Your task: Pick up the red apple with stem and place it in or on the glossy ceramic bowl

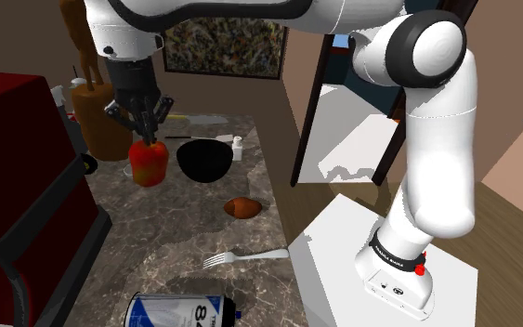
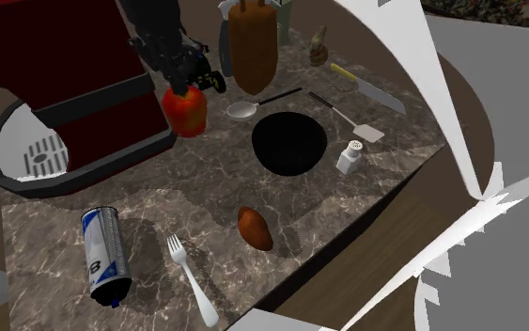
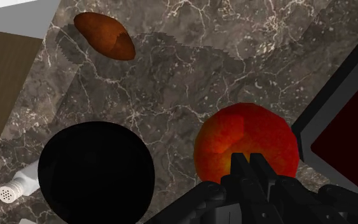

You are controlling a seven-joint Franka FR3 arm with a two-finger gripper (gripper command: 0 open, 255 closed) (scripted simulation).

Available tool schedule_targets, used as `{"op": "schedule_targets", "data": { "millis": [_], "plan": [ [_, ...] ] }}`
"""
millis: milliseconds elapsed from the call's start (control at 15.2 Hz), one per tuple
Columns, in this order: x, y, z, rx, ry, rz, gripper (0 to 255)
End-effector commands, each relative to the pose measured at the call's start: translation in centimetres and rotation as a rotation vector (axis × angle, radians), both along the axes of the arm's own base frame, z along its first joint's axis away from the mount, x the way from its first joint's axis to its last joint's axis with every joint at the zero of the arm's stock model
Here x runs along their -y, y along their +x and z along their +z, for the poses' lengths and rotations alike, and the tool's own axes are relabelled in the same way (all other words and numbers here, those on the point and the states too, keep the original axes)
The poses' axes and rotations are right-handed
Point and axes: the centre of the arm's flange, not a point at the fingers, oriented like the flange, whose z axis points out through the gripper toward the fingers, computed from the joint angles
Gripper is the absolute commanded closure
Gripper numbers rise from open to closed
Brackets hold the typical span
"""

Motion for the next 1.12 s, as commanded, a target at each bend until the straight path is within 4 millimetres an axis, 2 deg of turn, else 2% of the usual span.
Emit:
{"op": "schedule_targets", "data": {
  "millis": [0, 330, 1056],
  "plan": [
    [-0.1, 0.0, 1.1, 0.0, 0.0, 0.0, 255],
    [-0.1, 0.0, 3.5, 0.0, 0.0, 0.0, 255],
    [12.9, 4.6, 8.1, 0.0, 0.0, 0.0, 255]
  ]
}}
